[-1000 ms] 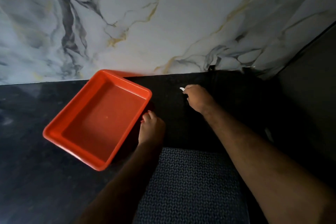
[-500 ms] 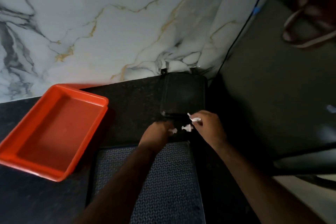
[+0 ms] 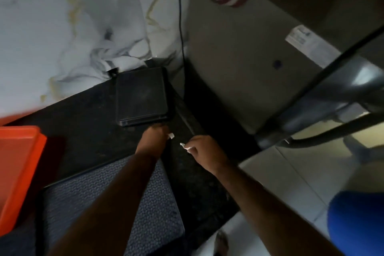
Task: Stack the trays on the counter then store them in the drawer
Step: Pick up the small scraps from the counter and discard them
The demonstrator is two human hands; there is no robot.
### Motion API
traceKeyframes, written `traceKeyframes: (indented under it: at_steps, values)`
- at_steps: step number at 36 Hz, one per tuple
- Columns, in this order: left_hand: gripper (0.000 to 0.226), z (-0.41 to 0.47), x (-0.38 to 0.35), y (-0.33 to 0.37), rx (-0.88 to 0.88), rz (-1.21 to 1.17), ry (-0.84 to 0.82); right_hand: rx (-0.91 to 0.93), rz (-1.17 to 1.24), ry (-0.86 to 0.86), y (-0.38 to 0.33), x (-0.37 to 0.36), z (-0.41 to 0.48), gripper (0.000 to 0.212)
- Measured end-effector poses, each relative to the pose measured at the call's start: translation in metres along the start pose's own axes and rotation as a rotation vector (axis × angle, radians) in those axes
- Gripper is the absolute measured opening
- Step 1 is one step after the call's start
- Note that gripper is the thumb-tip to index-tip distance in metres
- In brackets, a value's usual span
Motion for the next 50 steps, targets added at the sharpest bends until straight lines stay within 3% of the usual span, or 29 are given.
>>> traceKeyframes:
  at_steps: [7,14,19,27,29,32,36,39,42,43,46,50]
  values:
    - [0.016,-0.013,-0.067,0.108,-0.055,-0.146,0.035,-0.243,0.237,0.209,0.092,0.044,-0.091,0.015]
    - [0.014,-0.05,-0.183,0.209,-0.082,-0.187,-0.188,-0.45,0.139,0.182,0.188,0.059,-0.207,0.011]
    - [0.014,-0.072,-0.278,0.234,-0.165,-0.095,-0.324,-0.673,0.181,0.236,0.252,0.029,-0.264,0.01]
    - [0.02,-0.066,-0.441,0.178,-0.091,0.047,-0.463,-0.999,0.441,0.274,0.337,-0.114,-0.308,0.009]
    - [0.009,-0.06,-0.473,0.159,-0.101,0.113,-0.51,-1.037,0.478,0.272,0.356,-0.155,-0.311,0.008]
    - [0.017,-0.053,-0.518,0.121,-0.015,0.139,-0.527,-1.105,0.54,0.277,0.38,-0.215,-0.312,0.005]
    - [0.011,-0.036,-0.565,0.091,0.038,0.124,-0.551,-1.174,0.581,0.296,0.404,-0.276,-0.31,0.003]
    - [0.016,-0.025,-0.588,0.077,0.039,0.127,-0.579,-1.182,0.636,0.26,0.418,-0.306,-0.309,0.018]
    - [0.036,-0.021,-0.599,0.075,0.016,0.157,-0.602,-1.159,1.012,0.239,0.423,-0.313,-0.311,0.036]
    - [0.038,-0.022,-0.6,0.076,0.016,0.18,-0.612,-1.135,1.031,0.246,0.424,-0.313,-0.314,0.038]
    - [0.034,-0.027,-0.59,0.082,0.013,0.222,-0.648,-1.087,0.692,0.147,0.421,-0.301,-0.322,0.039]
    - [0.036,-0.039,-0.554,0.1,-0.032,0.221,-0.654,-0.898,0.268,0.059,0.401,-0.261,-0.324,0.058]
Point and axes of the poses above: each hand's wrist, its own z-axis towards the middle knuckle, its own x-axis out of the back of the hand, y = z × x, the point moved 2 cm from there along z, towards the middle knuckle, and after that the axes turned 10 degrees about -z, right-handed, at the moved point
